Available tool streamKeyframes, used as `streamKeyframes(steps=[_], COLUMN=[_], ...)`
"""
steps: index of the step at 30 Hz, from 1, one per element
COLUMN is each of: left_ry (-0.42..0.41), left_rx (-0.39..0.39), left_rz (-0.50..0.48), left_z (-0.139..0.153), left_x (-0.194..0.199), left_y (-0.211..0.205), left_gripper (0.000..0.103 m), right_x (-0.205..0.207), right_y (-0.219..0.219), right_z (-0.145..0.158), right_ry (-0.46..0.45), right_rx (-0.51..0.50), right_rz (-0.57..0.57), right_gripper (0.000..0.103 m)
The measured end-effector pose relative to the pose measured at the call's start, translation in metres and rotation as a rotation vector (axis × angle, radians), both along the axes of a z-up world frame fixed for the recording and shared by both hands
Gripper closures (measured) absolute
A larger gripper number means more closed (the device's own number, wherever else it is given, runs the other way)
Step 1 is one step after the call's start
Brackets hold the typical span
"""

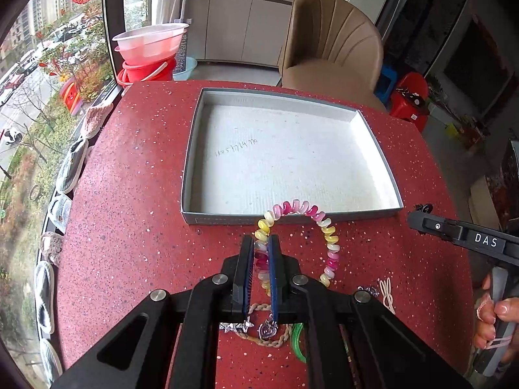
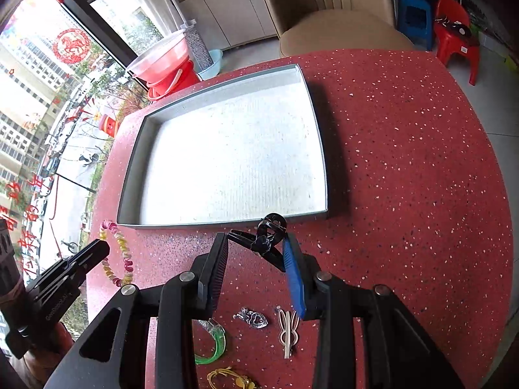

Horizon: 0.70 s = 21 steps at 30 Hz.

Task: Organize jewelry
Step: 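Carry the claw clip and beaded bracelet with both tools over the white tray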

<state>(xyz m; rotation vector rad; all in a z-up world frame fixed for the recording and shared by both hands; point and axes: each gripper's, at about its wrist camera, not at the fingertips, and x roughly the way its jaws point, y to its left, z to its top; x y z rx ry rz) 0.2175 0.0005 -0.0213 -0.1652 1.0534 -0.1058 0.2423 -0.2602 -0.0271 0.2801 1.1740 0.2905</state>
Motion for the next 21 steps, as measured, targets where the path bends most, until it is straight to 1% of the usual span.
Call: streamKeyframes(steps=[5, 9, 15, 21], left_ry=[0.003, 0.024, 0.068, 0.102], left_rx=[0.039, 0.068, 0.113, 0.187], left_rz=[0.032, 0.038, 0.037, 0.025], left_z=[-0.017, -0.031, -0.055, -0.073], left_x=[0.047, 0.075, 0.095, 0.099], left_y=[-0.002, -0.004, -0.014, -0.025], left_gripper=[0.076, 0.076, 0.076, 0.076], right_x=[0.042, 0.062, 0.076, 0.088], right_y=[0.013, 0.015, 0.013, 0.016], right_z=[-0.008, -0.017, -0.036, -0.057], right_ry=[0.010, 0.026, 0.056, 0.097], right_rx=[0.007, -0.003, -0.029, -0.065], right_rz=[0.018, 0.027, 0.038, 0.045], right_gripper=[0.065, 0.065, 0.065, 0.065])
